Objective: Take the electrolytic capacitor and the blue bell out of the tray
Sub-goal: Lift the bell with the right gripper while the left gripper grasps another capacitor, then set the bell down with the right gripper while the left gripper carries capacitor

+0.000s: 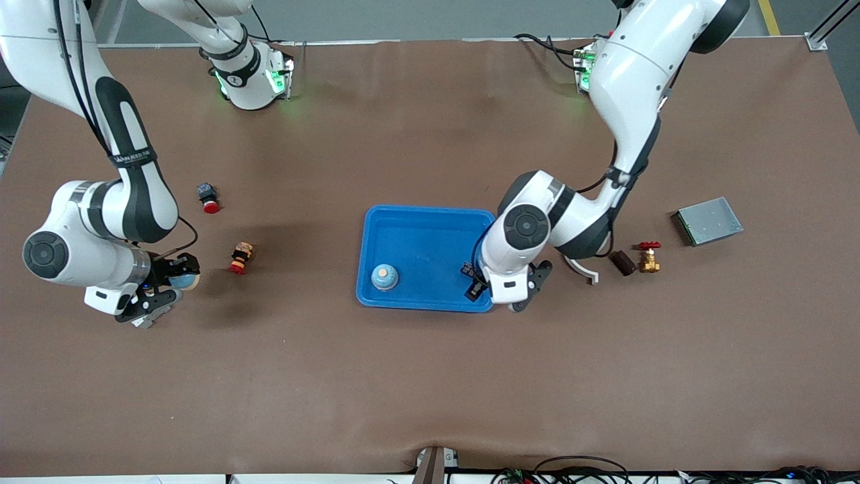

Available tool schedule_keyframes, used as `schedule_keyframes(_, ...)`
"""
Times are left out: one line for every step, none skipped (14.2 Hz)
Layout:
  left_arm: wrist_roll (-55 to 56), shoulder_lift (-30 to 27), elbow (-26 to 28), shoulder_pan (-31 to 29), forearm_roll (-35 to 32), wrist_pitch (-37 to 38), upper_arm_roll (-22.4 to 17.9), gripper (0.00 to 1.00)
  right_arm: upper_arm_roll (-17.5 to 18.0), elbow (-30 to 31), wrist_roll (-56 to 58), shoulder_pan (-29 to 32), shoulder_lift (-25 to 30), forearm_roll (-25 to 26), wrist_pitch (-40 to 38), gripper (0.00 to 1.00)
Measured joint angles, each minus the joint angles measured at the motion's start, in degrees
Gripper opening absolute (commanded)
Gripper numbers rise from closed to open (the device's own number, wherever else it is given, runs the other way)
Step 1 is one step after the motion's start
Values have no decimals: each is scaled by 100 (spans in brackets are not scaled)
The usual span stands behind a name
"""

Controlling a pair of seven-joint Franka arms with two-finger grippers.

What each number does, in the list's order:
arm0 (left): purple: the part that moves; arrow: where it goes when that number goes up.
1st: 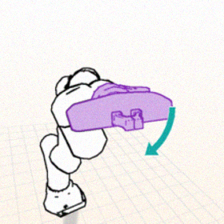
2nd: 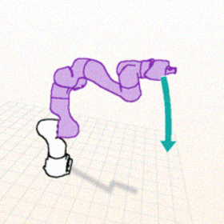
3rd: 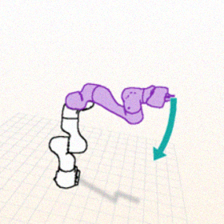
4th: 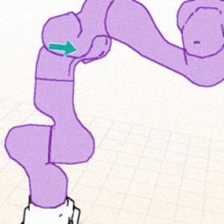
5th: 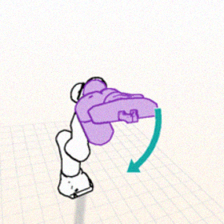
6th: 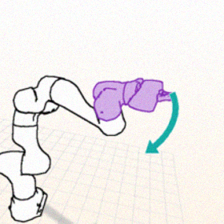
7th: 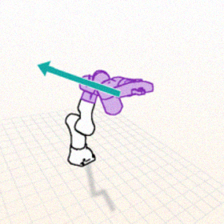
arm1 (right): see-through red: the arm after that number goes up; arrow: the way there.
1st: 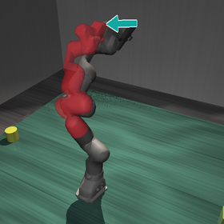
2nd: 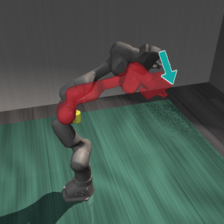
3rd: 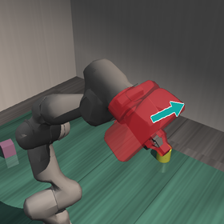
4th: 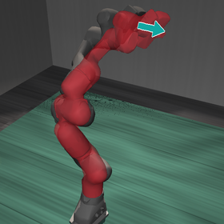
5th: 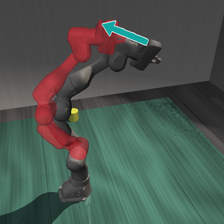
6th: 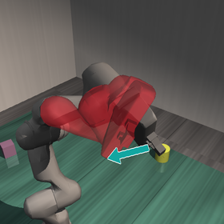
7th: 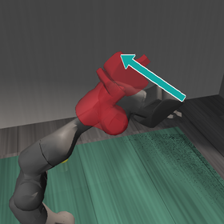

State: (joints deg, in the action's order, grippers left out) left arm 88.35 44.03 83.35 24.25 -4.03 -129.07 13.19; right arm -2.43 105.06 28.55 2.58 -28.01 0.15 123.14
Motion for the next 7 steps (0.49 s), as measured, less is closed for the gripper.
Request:
schedule_keyframes(80, 80, -5, 122, 0, -71, -51, 69, 0, 7, 68, 19, -77, 1, 95, 15)
schedule_keyframes(141, 153, -8, 248, -1, -121, -127, 69, 1, 13, 154, 45, -165, 1, 200, 15)
schedule_keyframes(168, 222, -12, 352, -8, -140, -188, 68, 1, 16, 239, 85, -248, 1, 294, 15)
schedule_keyframes(174, 287, -14, 434, -22, -141, -228, 68, 1, 20, 312, 132, -329, 1, 373, 16)
schedule_keyframes(175, 346, -15, 502, -53, -143, -256, 64, 1, 21, 370, 169, -394, 1, 434, 16)
schedule_keyframes(178, 394, -16, 559, -88, -144, -294, 59, 1, 22, 398, 188, -451, 1, 465, 16)
schedule_keyframes(178, 426, -17, 586, -104, -147, -321, 49, 2, 22, 415, 194, -491, 1, 486, 16)
